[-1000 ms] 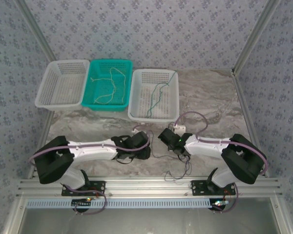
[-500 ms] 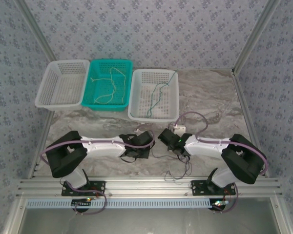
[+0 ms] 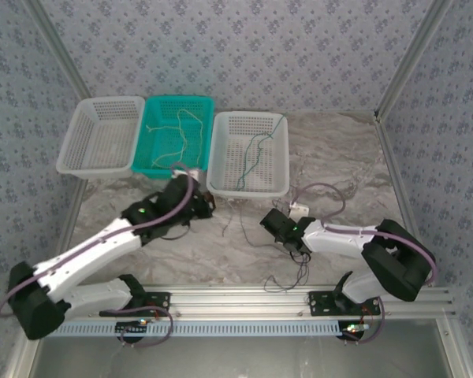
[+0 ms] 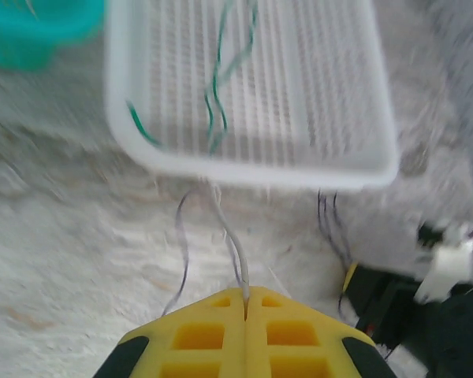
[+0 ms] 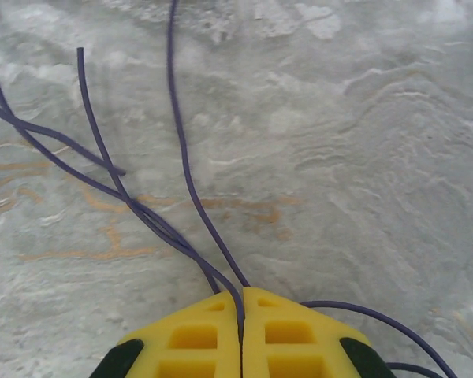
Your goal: Untangle the cables
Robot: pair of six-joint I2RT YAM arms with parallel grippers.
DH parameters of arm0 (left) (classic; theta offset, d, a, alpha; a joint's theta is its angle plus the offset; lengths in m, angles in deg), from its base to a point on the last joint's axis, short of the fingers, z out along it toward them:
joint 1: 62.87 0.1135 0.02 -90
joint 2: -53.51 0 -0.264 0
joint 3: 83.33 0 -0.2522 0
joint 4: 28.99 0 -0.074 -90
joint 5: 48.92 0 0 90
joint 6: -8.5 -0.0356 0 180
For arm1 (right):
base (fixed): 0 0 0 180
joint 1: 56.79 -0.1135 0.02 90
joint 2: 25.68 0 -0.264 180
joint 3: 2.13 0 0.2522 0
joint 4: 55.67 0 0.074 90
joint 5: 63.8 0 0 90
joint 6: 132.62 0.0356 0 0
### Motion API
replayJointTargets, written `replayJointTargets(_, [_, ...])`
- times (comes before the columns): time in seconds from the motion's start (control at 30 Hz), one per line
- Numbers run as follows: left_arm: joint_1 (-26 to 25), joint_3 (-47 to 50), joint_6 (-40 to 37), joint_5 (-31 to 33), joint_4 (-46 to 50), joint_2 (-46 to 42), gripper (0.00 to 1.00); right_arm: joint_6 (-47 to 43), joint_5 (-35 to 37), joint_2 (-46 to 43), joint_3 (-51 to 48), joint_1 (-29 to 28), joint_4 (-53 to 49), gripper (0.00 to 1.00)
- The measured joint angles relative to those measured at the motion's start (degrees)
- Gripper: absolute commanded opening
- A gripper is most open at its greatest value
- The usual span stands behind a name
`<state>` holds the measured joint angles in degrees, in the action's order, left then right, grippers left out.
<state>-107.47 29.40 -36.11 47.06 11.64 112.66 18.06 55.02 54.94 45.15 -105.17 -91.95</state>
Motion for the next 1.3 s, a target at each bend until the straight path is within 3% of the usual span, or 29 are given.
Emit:
replayJointTargets(0.23, [11.6, -11.0, -7.6, -2.4, 8.2, -4.1, 0.00, 2.2, -0.7, -2.4, -1.6, 4.7, -0.4, 0.00])
replayJointTargets(0.4, [27.2, -21.8, -11.6, -5.9, 9.6, -2.6, 0.00, 4.1, -4.0, -10.7, -6.8, 17.1, 0.3, 0.00])
replayJointTargets(0.53, [34.5, -28.7, -12.6, -9.6, 9.4, -1.5, 0.00, 5.1, -6.6, -18.1, -8.7, 26.0, 0.3, 0.00])
replayJointTargets(0.7, [38.3, -35.4, -13.9, -12.3, 9.4, 1.8, 0.00, 4.2, -10.8, -25.6, -8.7, 39.5, 2.9, 0.00])
replayJointTargets(0.83, [40.6, -38.7, -14.8, -14.0, 9.7, 4.9, 0.00, -0.3, -16.7, -24.9, -6.9, 48.4, 5.4, 0.00])
replayJointTargets(1.1, [45.3, -51.2, -13.4, -22.2, 8.6, 15.3, 0.00, -8.7, -28.2, -20.4, 3.1, 51.0, 10.6, 0.00])
replayJointTargets(1.3, [45.2, -67.0, -14.1, -21.7, 7.8, 22.5, 0.00, -10.4, -31.3, -19.0, 3.5, 51.0, 11.5, 0.00])
